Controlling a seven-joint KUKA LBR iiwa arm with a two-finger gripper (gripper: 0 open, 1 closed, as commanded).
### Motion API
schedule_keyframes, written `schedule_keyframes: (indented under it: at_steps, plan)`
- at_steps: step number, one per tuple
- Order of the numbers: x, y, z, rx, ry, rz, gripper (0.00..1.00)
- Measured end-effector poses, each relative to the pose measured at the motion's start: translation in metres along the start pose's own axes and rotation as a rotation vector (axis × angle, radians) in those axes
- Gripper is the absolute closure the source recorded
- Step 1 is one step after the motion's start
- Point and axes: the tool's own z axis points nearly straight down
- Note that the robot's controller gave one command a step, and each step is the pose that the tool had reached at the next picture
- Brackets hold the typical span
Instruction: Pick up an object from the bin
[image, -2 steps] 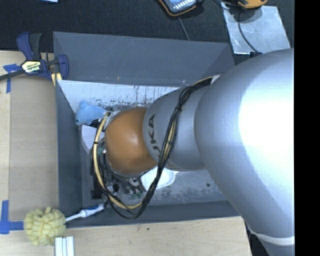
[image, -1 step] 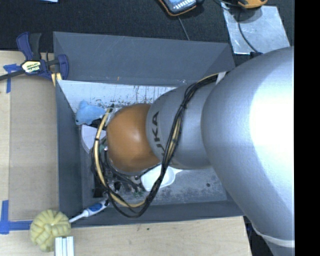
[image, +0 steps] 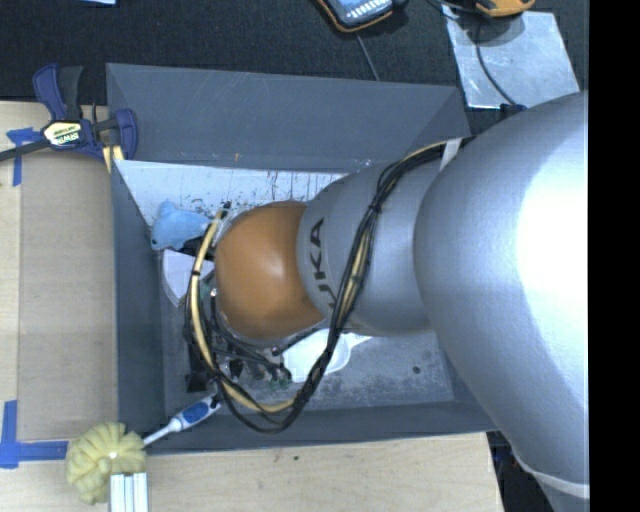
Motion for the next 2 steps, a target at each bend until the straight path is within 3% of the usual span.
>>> schedule_keyframes:
  at_steps: [2]
  plan:
    - [-0.001, 0.0, -0.052, 0.0, -0.001, 0.001, 1.0]
